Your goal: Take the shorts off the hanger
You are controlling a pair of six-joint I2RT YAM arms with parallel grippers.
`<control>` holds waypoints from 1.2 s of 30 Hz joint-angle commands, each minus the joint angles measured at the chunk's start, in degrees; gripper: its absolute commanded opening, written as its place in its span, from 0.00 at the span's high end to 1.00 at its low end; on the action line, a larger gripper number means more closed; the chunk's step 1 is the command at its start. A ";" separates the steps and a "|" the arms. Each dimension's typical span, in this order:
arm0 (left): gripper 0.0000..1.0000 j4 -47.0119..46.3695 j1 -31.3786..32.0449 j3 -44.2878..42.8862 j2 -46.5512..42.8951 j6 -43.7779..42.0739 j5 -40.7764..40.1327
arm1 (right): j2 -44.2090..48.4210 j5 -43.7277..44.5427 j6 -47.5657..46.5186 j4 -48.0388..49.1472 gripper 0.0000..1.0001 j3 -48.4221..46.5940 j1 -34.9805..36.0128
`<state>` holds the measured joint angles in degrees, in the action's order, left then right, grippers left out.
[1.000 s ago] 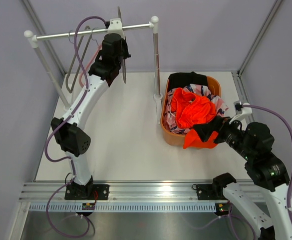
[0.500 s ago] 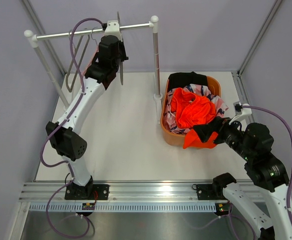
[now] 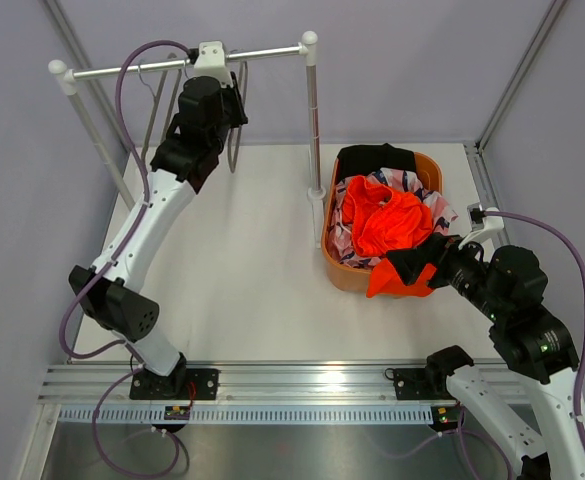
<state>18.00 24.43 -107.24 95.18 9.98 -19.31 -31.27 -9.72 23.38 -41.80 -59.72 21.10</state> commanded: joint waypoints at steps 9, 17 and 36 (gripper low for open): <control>0.68 -1.22 5.02 5.02 -9.91 -3.04 -2.48 | -0.46 1.80 -0.35 1.81 0.01 0.05 -0.01; 0.66 2.92 9.75 9.14 -17.47 -5.14 -5.47 | -1.43 2.16 -0.26 2.95 0.00 0.13 -0.01; 0.57 14.08 43.59 34.36 -39.78 -0.67 -18.21 | 2.08 1.45 0.53 9.63 0.01 3.91 -0.01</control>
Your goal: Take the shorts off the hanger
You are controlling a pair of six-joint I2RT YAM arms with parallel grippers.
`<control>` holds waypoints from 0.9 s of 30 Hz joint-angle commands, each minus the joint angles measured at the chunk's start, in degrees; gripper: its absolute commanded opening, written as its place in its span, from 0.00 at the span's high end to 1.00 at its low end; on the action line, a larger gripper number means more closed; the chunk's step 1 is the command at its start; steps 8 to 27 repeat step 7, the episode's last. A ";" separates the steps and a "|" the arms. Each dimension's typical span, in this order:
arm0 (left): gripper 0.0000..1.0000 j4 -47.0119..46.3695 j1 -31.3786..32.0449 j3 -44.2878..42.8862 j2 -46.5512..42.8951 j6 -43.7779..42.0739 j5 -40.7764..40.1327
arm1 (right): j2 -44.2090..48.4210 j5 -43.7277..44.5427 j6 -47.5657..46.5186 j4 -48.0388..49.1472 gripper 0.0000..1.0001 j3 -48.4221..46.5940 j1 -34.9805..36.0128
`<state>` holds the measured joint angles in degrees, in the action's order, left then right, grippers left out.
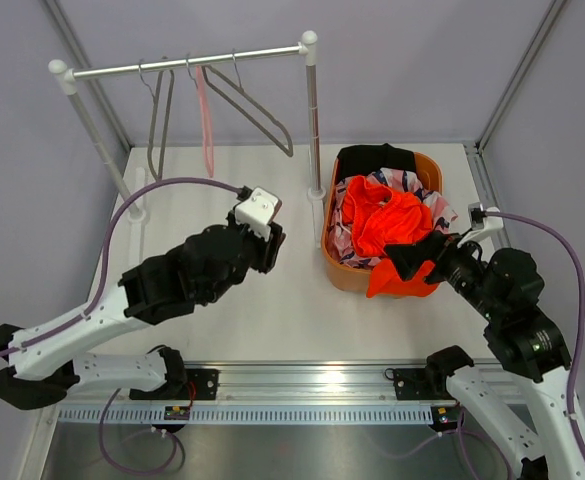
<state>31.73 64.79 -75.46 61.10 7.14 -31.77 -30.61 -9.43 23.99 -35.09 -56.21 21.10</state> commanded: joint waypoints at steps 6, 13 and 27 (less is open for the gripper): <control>0.56 1.84 5.52 10.77 -11.96 5.60 -7.08 | 1.69 3.01 -0.17 2.22 0.00 1.45 -0.01; 0.55 2.89 5.69 11.38 -13.10 5.87 -7.77 | 2.04 3.28 0.00 2.31 0.01 1.62 -0.10; 0.55 2.89 5.69 11.38 -13.10 5.87 -7.77 | 2.04 3.28 0.00 2.31 0.01 1.62 -0.10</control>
